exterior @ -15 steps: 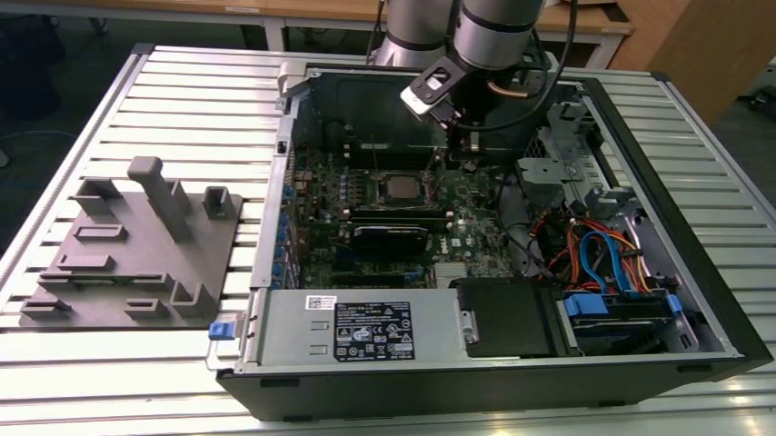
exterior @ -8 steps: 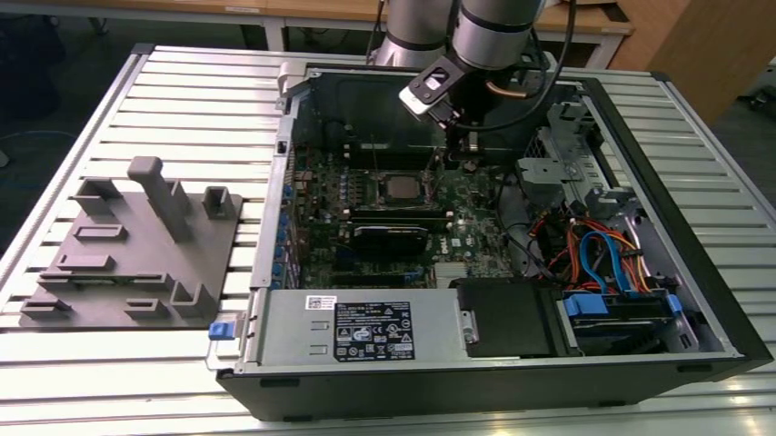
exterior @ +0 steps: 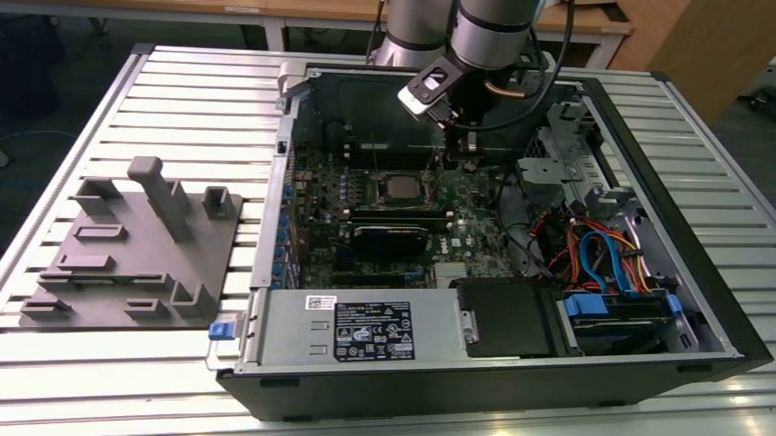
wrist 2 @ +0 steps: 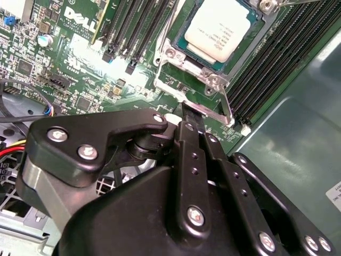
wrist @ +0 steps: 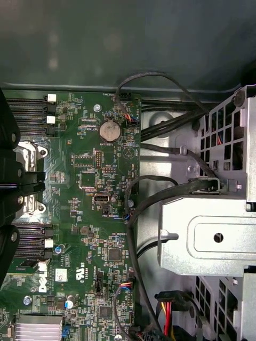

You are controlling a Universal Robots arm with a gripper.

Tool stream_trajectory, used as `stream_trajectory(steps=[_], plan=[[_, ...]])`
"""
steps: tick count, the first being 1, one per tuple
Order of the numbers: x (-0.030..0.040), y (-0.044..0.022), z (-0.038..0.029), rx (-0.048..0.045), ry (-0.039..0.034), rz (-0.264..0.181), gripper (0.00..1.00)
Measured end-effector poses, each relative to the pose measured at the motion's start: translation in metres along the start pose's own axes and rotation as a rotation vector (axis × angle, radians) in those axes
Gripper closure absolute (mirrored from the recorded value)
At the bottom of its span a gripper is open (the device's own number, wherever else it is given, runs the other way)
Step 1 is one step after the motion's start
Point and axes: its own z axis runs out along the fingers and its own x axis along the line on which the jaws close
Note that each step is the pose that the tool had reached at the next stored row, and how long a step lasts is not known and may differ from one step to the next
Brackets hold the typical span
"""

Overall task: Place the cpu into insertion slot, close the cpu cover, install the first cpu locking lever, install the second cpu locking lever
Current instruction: 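Close the cpu cover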

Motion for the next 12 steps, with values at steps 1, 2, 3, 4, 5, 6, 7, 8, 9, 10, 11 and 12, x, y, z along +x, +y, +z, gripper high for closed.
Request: stream_trajectory(steps=[1, 2, 3, 4, 5, 6, 7, 8, 9, 10, 11, 12], plan=[[0.0000, -0.0001, 0.0000, 0.0000, 0.0000, 0.000, 0.90], [0.0000, -0.0003, 0.0000, 0.0000, 0.0000, 0.000, 0.90], [0.0000, -0.0006, 0.0000, 0.0000, 0.0000, 0.000, 0.90], [0.0000, -0.0008, 0.0000, 0.0000, 0.0000, 0.000, 0.90], [0.0000, -0.0011, 0.0000, 0.0000, 0.0000, 0.000, 0.90], [0.0000, -0.0013, 0.0000, 0.0000, 0.0000, 0.000, 0.90], [0.0000, -0.0016, 0.0000, 0.0000, 0.0000, 0.000, 0.90], [0.0000, -0.0019, 0.0000, 0.0000, 0.0000, 0.000, 0.90], [0.0000, -0.0022, 0.0000, 0.0000, 0.0000, 0.000, 0.90], [0.0000, -0.0026, 0.0000, 0.0000, 0.0000, 0.000, 0.90], [0.0000, -0.0030, 0.0000, 0.0000, 0.0000, 0.000, 0.90], [0.0000, -0.0034, 0.0001, 0.0000, 0.0000, 0.000, 0.90]])
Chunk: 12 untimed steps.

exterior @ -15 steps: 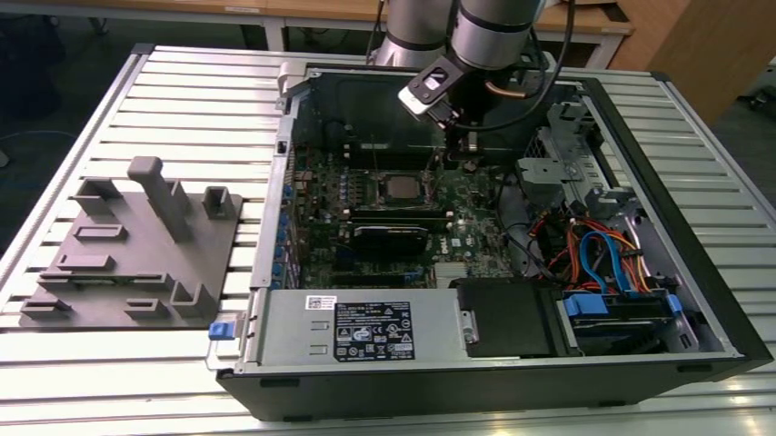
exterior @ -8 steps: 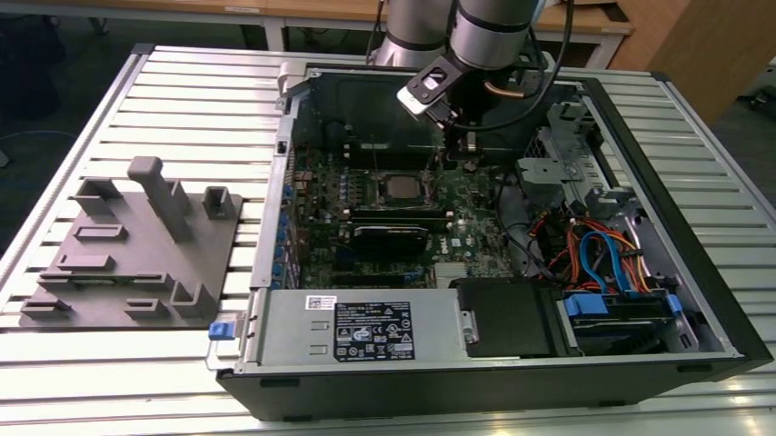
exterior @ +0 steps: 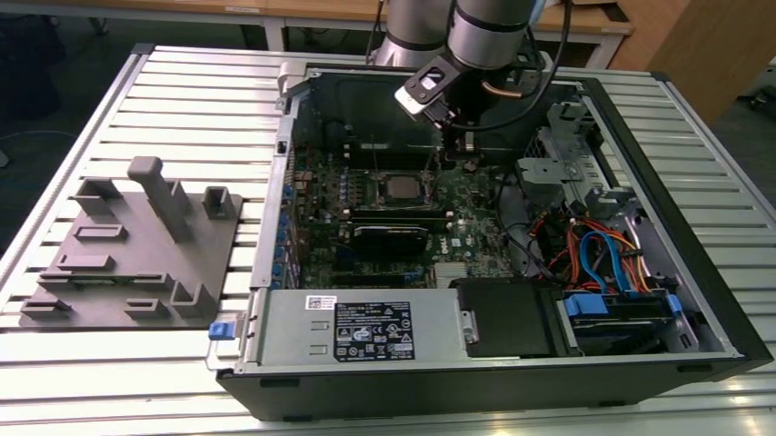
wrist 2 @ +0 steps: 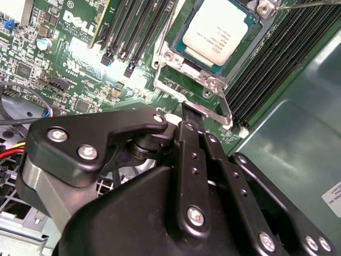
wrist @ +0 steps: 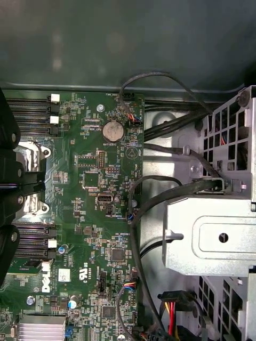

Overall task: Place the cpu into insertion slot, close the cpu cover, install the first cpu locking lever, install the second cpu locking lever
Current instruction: 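Close the cpu cover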

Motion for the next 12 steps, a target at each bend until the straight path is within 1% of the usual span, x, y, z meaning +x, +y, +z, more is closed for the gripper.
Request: stream_trajectory(steps=[12], plan=[[0.0000, -0.0033, 0.0001, 0.0000, 0.0000, 0.000, 0.90]])
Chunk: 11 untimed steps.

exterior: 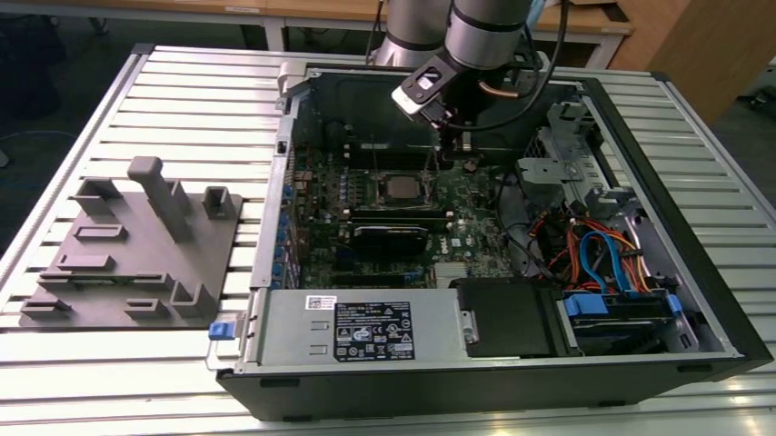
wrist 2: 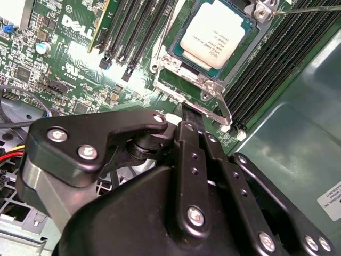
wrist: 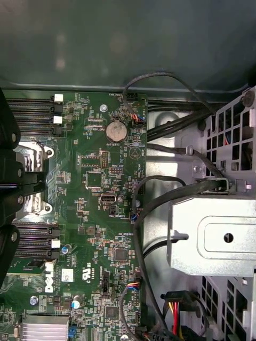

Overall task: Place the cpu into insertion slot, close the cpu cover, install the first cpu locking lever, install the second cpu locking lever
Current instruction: 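Close the cpu cover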

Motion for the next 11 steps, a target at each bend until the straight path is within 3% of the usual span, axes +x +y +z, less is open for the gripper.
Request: stream_trajectory(steps=[11], plan=[[0.0001, -0.0066, 0.0001, 0.0000, 0.0000, 0.000, 0.90]])
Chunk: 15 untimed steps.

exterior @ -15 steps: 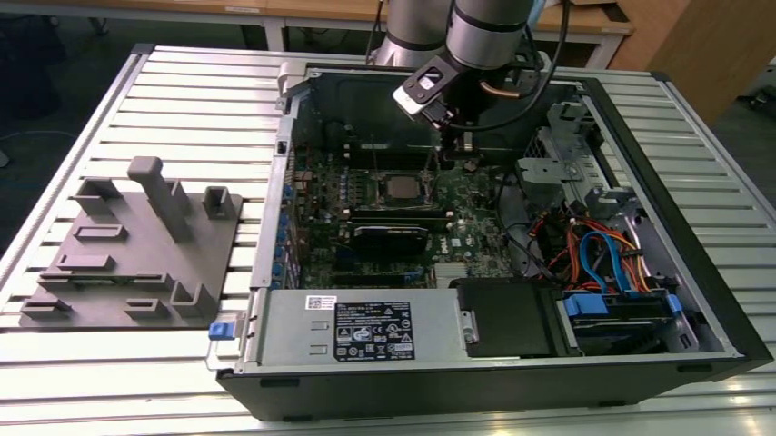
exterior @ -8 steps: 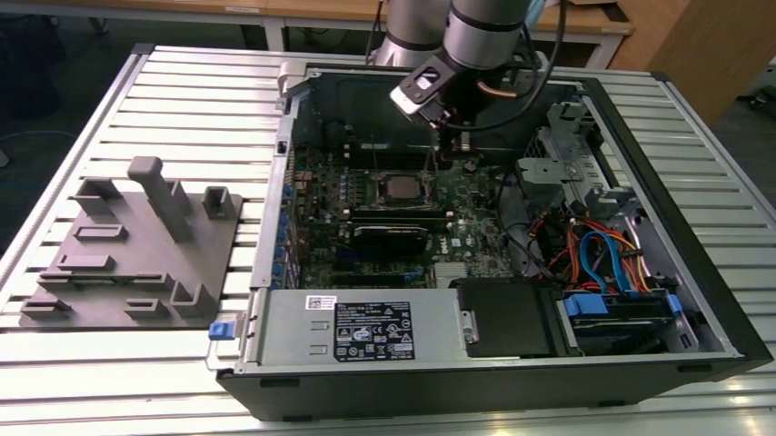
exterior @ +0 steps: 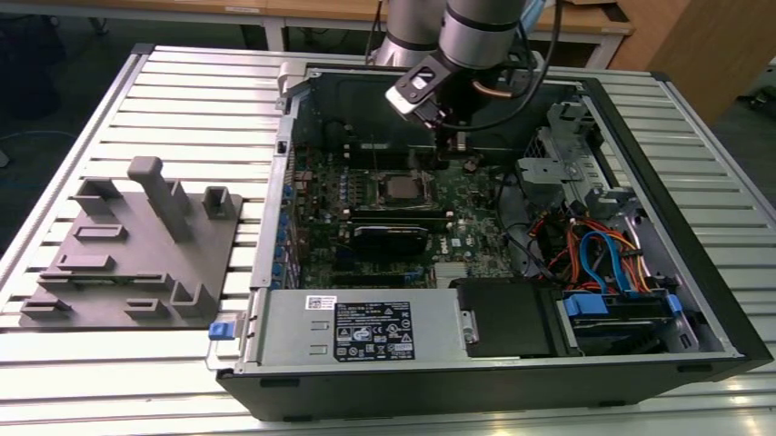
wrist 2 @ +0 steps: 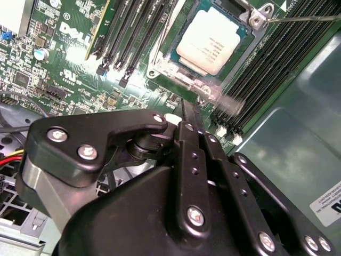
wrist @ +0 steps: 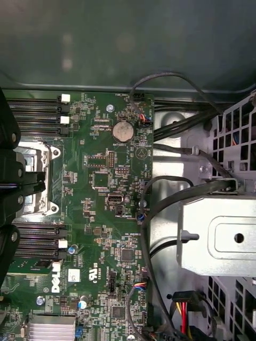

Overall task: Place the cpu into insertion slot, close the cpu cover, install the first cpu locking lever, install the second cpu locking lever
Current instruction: 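Close the cpu cover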

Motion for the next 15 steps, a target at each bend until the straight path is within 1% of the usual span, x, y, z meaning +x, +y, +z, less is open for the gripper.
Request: stream_trajectory(steps=[3, 8, 11, 13, 15], plan=[[0.0000, -0.0018, 0.0000, 0.0000, 0.0000, 0.000, 0.90], [0.0001, -0.0028, 0.0001, 0.0001, -0.0002, 0.000, 0.90], [0.0001, -0.0041, 0.0012, 0.0007, 0.0001, 0.000, 0.90], [0.0001, -0.0056, 0.0022, 0.0018, 0.0001, 0.000, 0.90], [0.0001, -0.0089, 0.0031, 0.0024, 0.0000, 0.000, 0.90]])
